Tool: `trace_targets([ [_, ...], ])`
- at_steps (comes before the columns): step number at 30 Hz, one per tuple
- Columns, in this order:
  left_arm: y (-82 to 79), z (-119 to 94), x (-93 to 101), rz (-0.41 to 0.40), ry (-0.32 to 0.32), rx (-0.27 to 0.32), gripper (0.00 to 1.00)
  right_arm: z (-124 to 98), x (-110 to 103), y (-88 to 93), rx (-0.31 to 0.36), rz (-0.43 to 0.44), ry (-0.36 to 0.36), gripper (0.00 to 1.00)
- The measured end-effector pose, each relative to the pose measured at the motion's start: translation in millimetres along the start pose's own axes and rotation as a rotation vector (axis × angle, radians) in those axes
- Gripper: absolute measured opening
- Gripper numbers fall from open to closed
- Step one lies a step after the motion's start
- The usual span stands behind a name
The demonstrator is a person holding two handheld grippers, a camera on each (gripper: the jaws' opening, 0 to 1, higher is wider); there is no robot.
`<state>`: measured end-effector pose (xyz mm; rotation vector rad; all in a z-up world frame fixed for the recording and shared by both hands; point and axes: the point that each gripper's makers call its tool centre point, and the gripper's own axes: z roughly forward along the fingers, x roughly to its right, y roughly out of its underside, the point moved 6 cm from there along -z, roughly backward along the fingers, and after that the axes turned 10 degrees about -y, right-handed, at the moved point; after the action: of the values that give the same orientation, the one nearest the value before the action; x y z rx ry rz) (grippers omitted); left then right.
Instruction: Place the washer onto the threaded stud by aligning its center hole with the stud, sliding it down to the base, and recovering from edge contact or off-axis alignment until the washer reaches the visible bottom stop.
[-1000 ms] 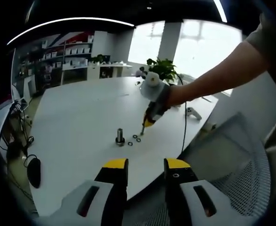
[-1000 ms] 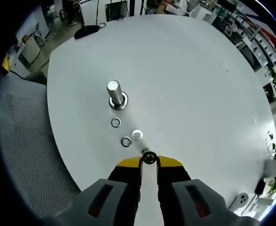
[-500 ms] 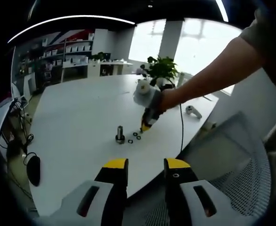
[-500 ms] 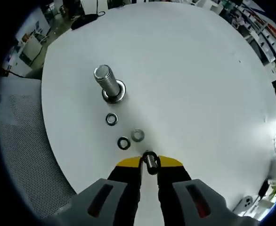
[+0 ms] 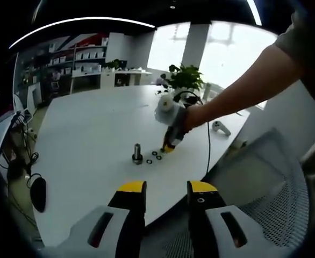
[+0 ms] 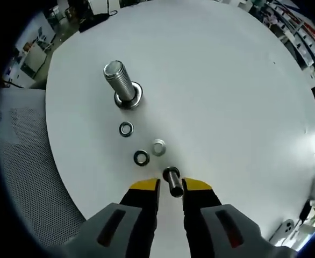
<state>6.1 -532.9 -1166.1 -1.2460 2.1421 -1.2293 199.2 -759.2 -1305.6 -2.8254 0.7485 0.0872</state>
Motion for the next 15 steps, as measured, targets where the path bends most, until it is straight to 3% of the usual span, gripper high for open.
trace_targets([
  [5,-0.4,0,0.3,0.004,0.002,0.002,0.28,-11,1,-2.2,0.028,-0.012,0.020,0.24],
  [15,-1.1,-1,0.3,0.004,0.002,0.012,0.28,-20,-2,-27.4,0.087,-0.084,0.047,0.28],
])
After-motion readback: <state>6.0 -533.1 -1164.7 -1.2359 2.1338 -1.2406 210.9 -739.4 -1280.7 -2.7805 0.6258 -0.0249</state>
